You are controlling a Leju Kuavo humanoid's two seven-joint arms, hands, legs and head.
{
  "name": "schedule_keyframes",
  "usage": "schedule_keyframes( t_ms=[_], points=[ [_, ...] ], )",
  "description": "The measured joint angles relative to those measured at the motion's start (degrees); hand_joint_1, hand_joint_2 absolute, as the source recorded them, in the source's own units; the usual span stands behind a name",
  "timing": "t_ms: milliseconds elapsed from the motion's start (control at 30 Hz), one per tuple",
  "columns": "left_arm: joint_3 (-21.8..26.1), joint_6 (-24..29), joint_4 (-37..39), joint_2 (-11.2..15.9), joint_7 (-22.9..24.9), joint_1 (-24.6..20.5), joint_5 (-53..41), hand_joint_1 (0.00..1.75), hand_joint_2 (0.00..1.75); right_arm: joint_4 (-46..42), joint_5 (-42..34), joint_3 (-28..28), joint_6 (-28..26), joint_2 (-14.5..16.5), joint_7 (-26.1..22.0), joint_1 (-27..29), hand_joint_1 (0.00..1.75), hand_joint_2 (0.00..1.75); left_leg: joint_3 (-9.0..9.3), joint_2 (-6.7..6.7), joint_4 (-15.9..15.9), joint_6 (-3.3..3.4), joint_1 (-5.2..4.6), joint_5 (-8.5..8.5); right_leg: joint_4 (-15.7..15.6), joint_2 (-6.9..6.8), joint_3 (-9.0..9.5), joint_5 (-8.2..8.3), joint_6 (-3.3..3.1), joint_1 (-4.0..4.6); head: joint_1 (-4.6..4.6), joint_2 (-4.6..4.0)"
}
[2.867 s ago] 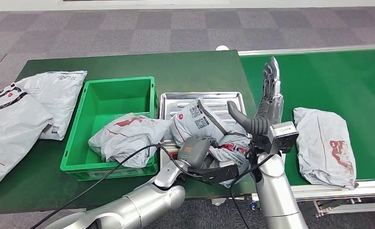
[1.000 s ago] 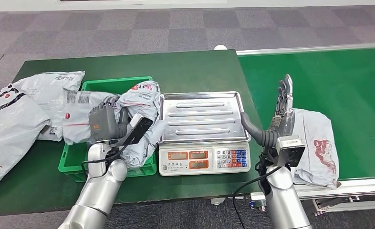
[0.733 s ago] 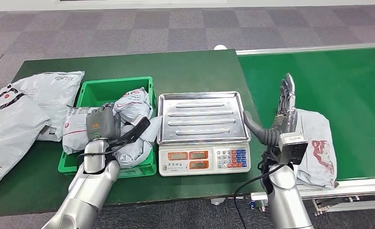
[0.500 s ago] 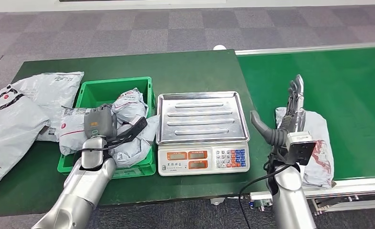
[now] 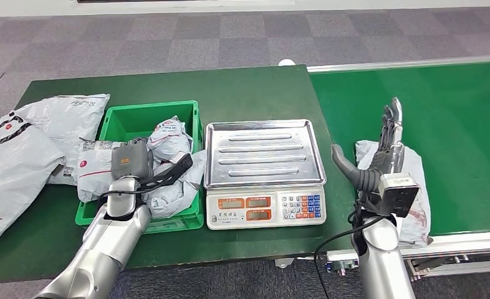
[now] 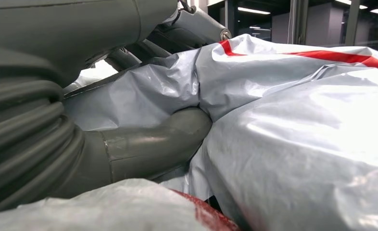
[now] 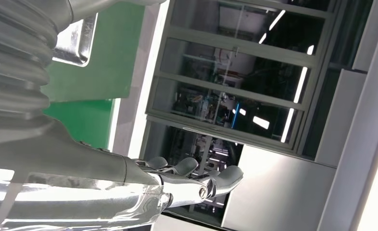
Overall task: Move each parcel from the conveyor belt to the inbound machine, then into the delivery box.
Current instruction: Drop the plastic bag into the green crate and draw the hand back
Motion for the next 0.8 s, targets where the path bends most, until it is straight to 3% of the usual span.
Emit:
schedule_keyframes(
  t_ms=[800],
  points=[
    [0.0,0.0,0.8,0.1,0.0,-0.3,0.0,1.75,1.75,-0.1,0.0,-0.1,0.0,0.0,0.1,0.0,0.00,1.75,0.01,0.00,0.0,0.00,0.00,0.00,0.0,0.00,0.01,0.00,0.00,0.00,0.00,0.00]
  ],
)
